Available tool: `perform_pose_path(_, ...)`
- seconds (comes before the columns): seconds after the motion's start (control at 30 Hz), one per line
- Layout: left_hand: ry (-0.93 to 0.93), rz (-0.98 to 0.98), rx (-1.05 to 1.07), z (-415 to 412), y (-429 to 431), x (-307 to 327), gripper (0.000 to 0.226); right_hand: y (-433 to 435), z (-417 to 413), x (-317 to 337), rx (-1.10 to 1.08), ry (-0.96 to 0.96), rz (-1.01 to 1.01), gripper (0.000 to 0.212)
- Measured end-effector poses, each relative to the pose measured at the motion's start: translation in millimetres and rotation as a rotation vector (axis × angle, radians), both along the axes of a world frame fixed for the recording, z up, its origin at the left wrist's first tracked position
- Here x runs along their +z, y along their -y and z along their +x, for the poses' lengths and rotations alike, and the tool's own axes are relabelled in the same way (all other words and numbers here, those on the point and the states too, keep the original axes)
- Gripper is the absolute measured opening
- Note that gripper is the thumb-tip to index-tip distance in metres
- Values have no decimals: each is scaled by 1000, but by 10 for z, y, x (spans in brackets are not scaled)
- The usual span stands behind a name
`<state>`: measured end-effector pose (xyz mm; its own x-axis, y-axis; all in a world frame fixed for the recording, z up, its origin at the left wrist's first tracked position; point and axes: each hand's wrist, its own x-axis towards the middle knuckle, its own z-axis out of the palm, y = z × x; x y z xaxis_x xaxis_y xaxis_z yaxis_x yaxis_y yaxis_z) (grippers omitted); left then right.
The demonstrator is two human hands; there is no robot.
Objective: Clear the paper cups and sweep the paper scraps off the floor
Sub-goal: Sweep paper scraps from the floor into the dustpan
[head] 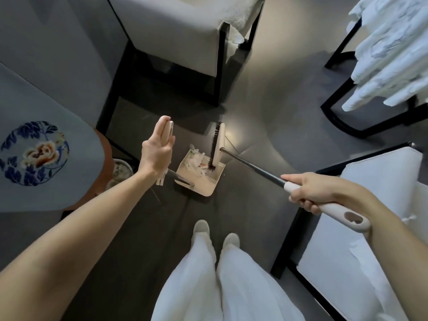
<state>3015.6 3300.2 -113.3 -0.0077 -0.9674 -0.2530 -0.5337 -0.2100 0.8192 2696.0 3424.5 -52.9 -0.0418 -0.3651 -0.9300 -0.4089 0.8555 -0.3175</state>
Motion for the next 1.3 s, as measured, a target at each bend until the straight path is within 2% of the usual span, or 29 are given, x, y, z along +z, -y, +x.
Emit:
perform_pose_path(0.13,20,-29,-10,52,-264,38,41,-141,-151,47,-73,-17,-24,70)
perform_pose_path(0.3,67,-40,-14,157,-727,79,42,-308,-110,-22,21,-94,-64,71)
perform_pose_path(0.37,73,-33,-37,164,-901,69,45,-395,-14,-101,153,-158,-93,69)
perform_pose_path(0.47,74,-19,-32,181,-1155,3,47,-591,210,-264,502,-333,-92,68)
perform_pose_path(0.53,60,-26,-3,216,-1223,-28,46,-721,414,-401,589,-337,-68,72)
perform_pose_path(0.63,59,-32,11,221,-1207,-40,45,-847,660,-523,550,-204,-37,80)
perform_pose_path(0.77,68,-28,22,204,-1255,-39,42,-955,720,-501,328,-82,16,75)
perform_pose_path(0.83,83,-32,19,256,-1306,-31,42,-983,710,-388,287,-81,1,73)
perform_pose_path(1.07,72,-40,52,444,-1522,-59,43,-732,659,3,479,-239,-108,74)
perform_pose_path(1.3,103,-67,156,737,-1734,-107,46,32,1008,-195,604,-337,-239,36)
